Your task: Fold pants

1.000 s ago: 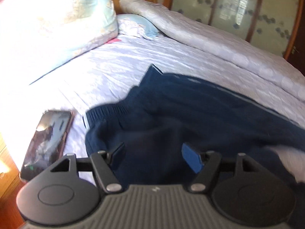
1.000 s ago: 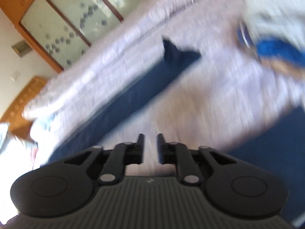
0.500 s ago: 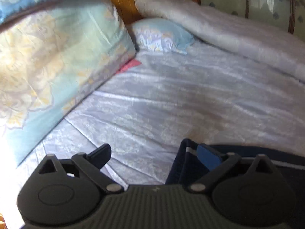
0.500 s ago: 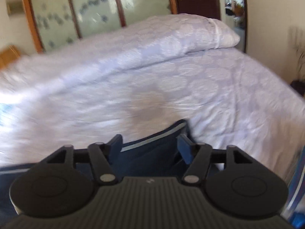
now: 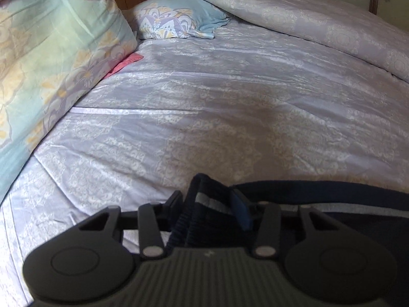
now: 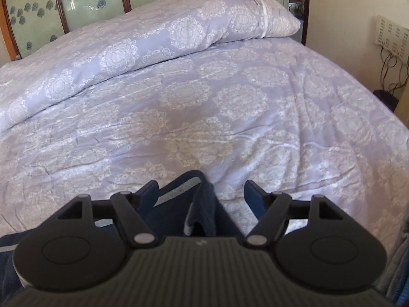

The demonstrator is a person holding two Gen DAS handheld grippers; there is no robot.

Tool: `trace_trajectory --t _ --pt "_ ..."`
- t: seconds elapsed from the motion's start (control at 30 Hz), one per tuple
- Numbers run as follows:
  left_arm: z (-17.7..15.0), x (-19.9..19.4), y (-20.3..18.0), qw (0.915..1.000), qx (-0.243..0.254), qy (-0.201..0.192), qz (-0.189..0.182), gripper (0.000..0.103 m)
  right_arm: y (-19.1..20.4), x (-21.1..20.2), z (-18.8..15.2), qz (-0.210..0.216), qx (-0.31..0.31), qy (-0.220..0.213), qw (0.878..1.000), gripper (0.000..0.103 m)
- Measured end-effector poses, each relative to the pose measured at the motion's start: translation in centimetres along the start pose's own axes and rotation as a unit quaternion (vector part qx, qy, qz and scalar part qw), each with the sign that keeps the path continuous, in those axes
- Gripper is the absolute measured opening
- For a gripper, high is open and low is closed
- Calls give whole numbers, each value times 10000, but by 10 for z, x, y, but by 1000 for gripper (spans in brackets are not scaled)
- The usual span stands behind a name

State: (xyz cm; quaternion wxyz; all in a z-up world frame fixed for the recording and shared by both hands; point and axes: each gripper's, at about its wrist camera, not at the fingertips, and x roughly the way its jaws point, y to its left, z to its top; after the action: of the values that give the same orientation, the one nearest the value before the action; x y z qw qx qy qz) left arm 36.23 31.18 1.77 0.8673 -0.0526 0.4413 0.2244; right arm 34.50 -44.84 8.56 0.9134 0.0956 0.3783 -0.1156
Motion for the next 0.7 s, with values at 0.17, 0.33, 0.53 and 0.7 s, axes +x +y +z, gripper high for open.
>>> trace_trajectory --t 0.17,0.33,0.53,0.7 --pt "-4 4 4 9995 25 -72 301 76 2 0 -11 -140 -217 31 9997 73" --pt "-4 2 -3 9997 136 -99 -167 32 1 1 -18 -409 -773 212 9959 9" --pt "-3 -39 20 9955 -382 -462 -738 24 -8 -37 -14 -408 -681 -443 9959 9" --pt "-24 -104 49 9858 -595 -907 -1286 24 -15 -103 -21 -242 -1042 -988 9893 9"
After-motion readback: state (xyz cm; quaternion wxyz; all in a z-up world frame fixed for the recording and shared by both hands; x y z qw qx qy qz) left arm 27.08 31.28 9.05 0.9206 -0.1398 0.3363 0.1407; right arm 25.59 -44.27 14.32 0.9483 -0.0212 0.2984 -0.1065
